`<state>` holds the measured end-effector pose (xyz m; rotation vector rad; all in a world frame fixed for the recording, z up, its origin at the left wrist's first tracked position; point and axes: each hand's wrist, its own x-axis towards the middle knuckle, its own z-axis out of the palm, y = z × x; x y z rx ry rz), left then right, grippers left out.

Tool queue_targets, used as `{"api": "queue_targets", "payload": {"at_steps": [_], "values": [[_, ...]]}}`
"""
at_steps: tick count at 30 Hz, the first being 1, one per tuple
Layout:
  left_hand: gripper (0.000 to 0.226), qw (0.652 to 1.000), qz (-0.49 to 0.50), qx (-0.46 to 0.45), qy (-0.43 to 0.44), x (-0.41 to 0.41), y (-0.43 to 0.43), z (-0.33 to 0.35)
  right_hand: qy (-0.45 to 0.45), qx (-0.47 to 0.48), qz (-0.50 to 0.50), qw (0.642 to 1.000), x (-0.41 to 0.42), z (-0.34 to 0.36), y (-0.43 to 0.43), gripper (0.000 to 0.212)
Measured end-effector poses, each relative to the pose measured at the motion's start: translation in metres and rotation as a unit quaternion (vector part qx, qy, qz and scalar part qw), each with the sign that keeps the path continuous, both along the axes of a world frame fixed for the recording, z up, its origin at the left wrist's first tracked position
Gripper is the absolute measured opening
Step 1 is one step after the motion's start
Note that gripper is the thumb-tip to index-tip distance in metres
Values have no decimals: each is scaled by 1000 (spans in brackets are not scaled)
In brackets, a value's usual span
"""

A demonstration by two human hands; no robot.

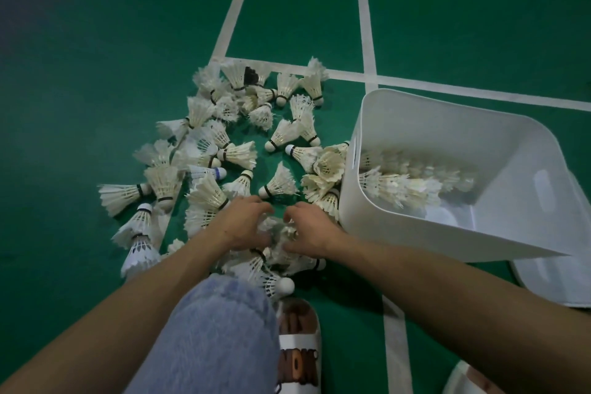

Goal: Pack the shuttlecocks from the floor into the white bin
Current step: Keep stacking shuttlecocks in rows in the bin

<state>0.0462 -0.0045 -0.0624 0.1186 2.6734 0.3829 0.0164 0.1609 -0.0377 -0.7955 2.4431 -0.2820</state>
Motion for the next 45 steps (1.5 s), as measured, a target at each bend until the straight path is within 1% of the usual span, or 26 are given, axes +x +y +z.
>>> {"api": "queue_targets", "payload": {"at_steps": [2, 6, 10, 12, 13, 14, 15, 16, 18, 19, 20, 25, 28, 30, 33, 36, 38, 40, 43, 45], "values": [[55, 1000, -18, -15, -5, -1, 3, 0, -2, -18, -9, 1000, 3, -4, 1, 49], [39, 1000, -8, -1, -2, -8, 6, 4, -20, -68, -37, 997, 5, -10, 3, 71], [28, 998, 49, 33, 33, -11, 1, 11, -19, -80, -47, 995, 2, -13, 6, 74], [23, 993, 91, 56, 51, -11, -4, 17, -41, -109, -59, 991, 5, -12, 7, 92], [21, 989, 114, 70, 59, -10, -8, 19, -56, -119, -50, 990, 7, -10, 9, 100], [20, 986, 135, 79, 61, -9, -12, 21, -64, -110, -21, 992, 9, -10, 11, 103], [19, 983, 150, 82, 61, -7, -15, 23, -65, -81, 25, 994, 11, -12, 13, 100], [20, 982, 159, 79, 59, -6, -18, 24, -63, -43, 74, 994, 12, -15, 15, 90], [27, 982, 169, 71, 47, -3, -21, 27, -40, 8, 141, 989, 13, -19, 16, 63], [29, 981, 173, 72, 42, -2, -22, 29, -25, 14, 145, 989, 11, -20, 15, 53], [30, 980, 177, 77, 39, -2, -23, 30, -14, 11, 138, 990, 10, -18, 13, 47], [30, 979, 185, 80, 38, -4, -22, 37, 26, -29, 106, 994, -1, -5, 9, 33], [30, 974, 203, 98, 34, -6, -22, 41, 35, -61, 73, 995, -6, 0, 9, 30], [32, 966, 227, 115, 41, -7, -21, 46, 58, -85, 62, 993, -7, 3, 9, 28], [35, 949, 268, 155, 55, -6, -19, 54, 101, -91, 82, 987, -8, 5, 13, 22], [38, 936, 294, 188, 51, -5, -18, 57, 135, -83, 97, 983, -6, 12, 17, 17], [39, 929, 307, 199, 47, -7, -18, 61, 150, -94, 110, 978, -7, 22, 16, 15], [37, 922, 320, 213, 42, -9, -22, 64, 132, -123, 100, 978, -10, 36, 13, 13], [21, 910, 335, 243, 36, -13, -28, 71, 72, -165, 22, 983, -15, 64, 10, 14], [19, 897, 351, 268, 28, -19, -30, 81, 52, -190, -26, 980, -20, 86, 8, 18]]}}
